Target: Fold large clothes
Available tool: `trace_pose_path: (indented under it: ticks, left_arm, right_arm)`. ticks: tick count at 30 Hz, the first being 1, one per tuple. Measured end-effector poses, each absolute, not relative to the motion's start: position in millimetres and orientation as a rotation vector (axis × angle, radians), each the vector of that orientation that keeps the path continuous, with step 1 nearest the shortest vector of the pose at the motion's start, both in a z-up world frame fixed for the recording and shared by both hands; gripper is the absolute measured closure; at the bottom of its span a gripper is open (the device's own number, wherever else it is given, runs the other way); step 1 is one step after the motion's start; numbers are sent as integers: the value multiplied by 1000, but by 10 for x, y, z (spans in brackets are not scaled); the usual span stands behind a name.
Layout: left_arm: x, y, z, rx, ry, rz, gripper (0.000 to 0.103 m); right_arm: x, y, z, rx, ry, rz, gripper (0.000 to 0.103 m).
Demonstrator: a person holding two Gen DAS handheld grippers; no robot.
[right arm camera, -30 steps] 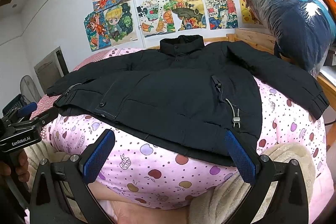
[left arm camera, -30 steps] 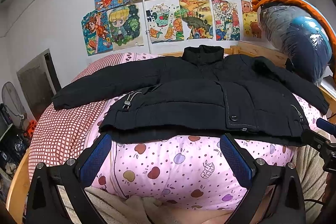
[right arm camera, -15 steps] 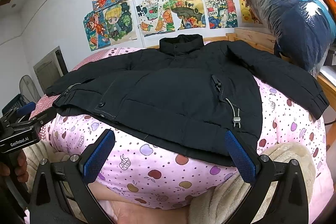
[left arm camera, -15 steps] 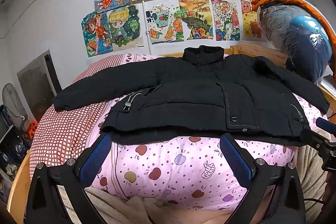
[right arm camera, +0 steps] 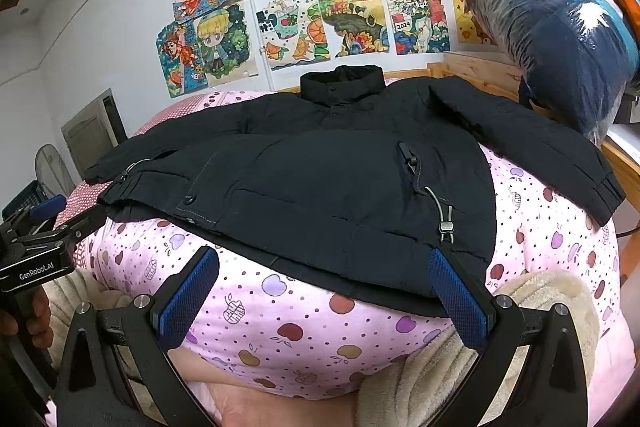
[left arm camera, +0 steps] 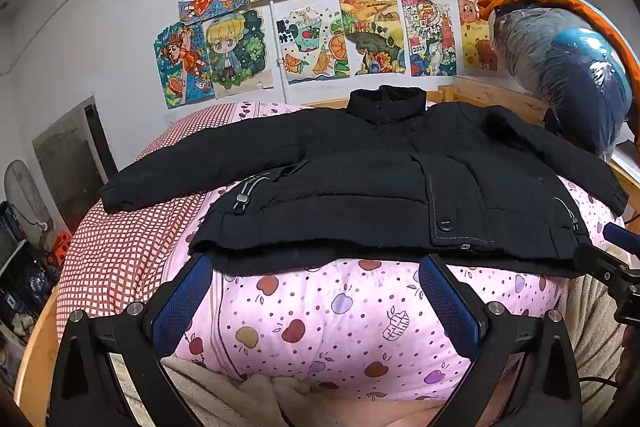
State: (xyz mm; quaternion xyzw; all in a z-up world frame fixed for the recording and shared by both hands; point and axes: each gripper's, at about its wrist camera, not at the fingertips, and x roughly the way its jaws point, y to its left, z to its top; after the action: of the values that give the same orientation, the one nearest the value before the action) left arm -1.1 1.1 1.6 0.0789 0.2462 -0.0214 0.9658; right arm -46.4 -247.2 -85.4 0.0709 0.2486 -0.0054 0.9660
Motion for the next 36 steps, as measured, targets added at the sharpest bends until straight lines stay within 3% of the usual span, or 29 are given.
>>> trace_pose_path:
  ticks: [21,36]
  left_arm:
    - [85,-44,52,188,516,-86,0]
    - [887,-632,637,351,497,-250,0]
  right_arm:
    - [-408,-2450,-834,133,536,-51,1]
    - [-46,-2852,-608,107,560,-260,1]
